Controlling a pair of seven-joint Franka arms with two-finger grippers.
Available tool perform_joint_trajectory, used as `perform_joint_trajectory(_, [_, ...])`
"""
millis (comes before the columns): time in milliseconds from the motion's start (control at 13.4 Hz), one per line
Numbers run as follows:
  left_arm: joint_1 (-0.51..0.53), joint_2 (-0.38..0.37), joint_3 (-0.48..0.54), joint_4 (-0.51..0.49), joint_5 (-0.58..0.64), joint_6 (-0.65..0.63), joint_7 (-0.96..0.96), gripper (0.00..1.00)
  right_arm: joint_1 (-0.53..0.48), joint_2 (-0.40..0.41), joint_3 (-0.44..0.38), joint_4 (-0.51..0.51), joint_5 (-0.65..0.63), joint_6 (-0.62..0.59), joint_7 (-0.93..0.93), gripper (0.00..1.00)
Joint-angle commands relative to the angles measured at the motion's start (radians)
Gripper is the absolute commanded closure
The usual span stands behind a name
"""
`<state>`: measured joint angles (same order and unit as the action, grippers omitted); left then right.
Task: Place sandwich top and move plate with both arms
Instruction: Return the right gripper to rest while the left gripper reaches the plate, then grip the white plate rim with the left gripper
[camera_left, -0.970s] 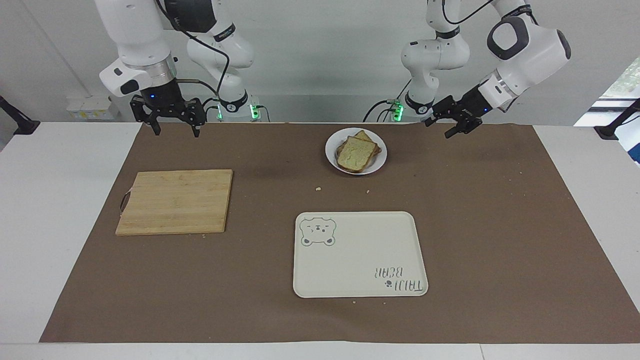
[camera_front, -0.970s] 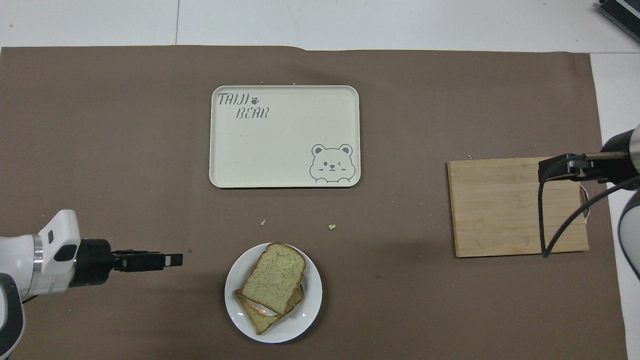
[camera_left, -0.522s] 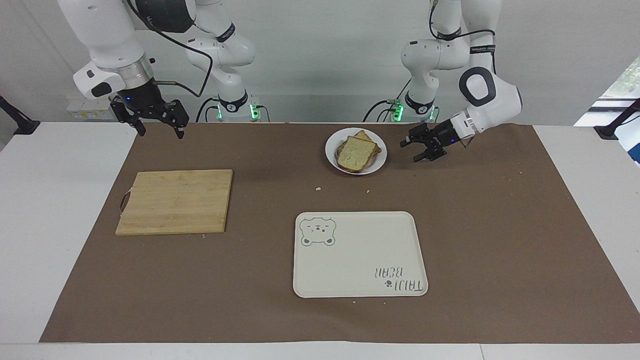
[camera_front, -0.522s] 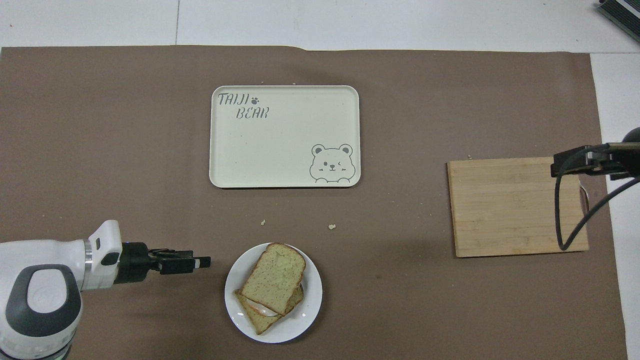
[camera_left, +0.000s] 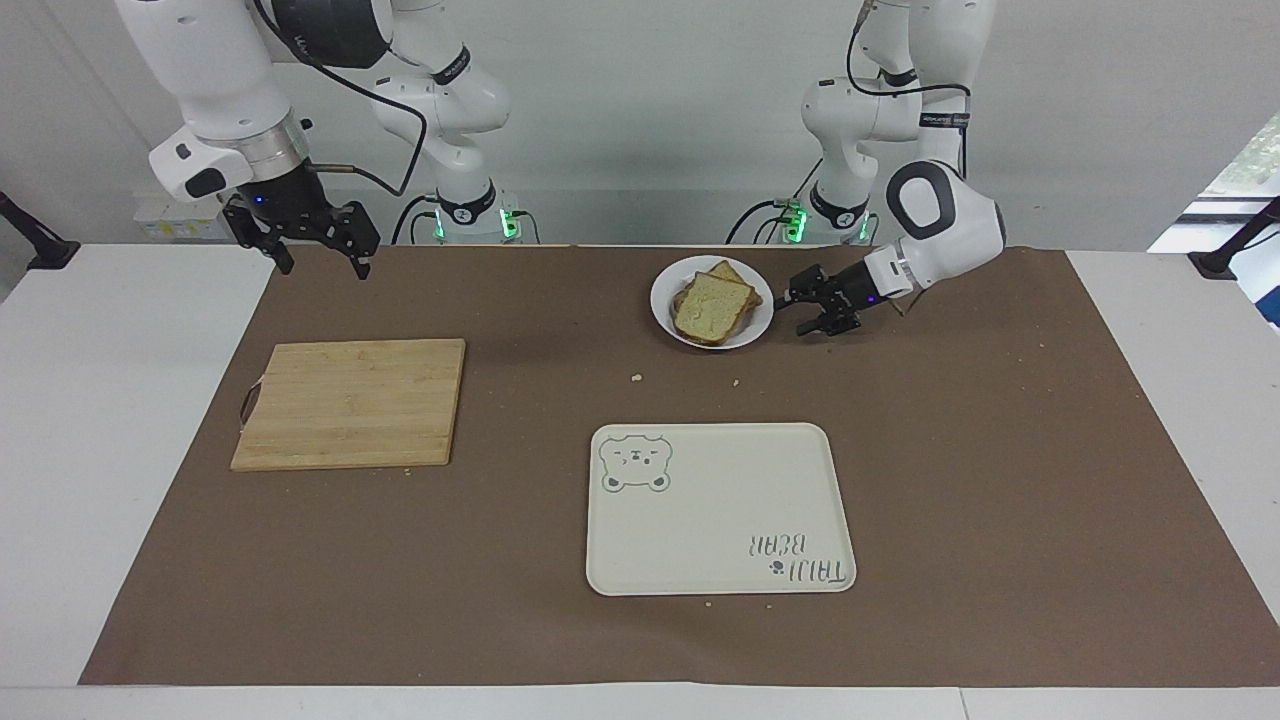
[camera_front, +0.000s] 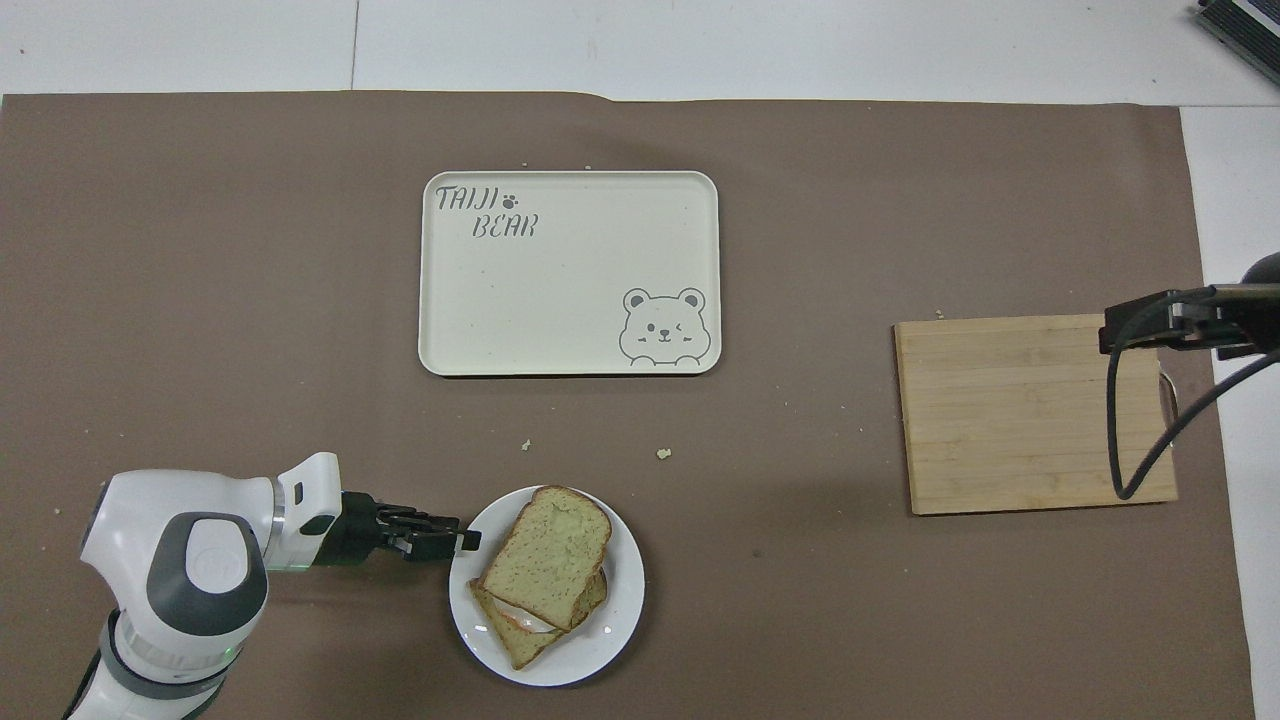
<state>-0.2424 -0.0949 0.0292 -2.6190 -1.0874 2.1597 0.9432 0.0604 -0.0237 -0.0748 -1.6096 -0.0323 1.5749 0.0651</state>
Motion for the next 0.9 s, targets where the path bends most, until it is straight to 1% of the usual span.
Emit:
perform_joint_trajectory(0, [-0.041,-0.003,0.011,-0.016,-0.022,0.022,0.022,0.5,0.004,0.014,-0.01,0.027,0.022,-0.021,-0.019,0.0])
perform_joint_trajectory(149, [-0.064,0.0,0.011,-0.021,-0.022,0.026,0.022,0.61,0.004,0.014,-0.01,0.027,0.022,-0.021,-0.019,0.0])
perform_joint_trajectory(299, [-0.087,0.006,0.011,-0.029,-0.023,0.081,0.02,0.73,0.004,0.014,-0.01,0.027,0.022,-0.021,-0.019,0.0])
perform_joint_trajectory(373, [-0.104,0.021,0.011,-0.027,-0.025,0.097,0.02,0.8,0.004,0.014,-0.01,0.027,0.02,-0.021,-0.019,0.0])
perform_joint_trajectory(448, [-0.109,0.026,0.009,-0.027,-0.026,0.12,0.019,0.93,0.004,0.014,-0.01,0.027,0.02,-0.021,-0.019,0.0])
perform_joint_trajectory(522, [-0.116,0.029,0.009,-0.027,-0.028,0.138,0.017,1.0,0.004,0.014,-0.008,0.027,0.02,-0.021,-0.019,0.0])
perform_joint_trajectory(672, [-0.115,0.027,0.011,-0.027,-0.051,0.134,0.016,1.0,0.004,0.014,-0.01,0.027,0.02,-0.021,-0.019,0.0])
perform_joint_trajectory(821, [-0.115,0.027,0.011,-0.026,-0.112,0.138,0.016,1.0,0.004,0.014,-0.01,0.027,0.02,-0.021,-0.019,0.0])
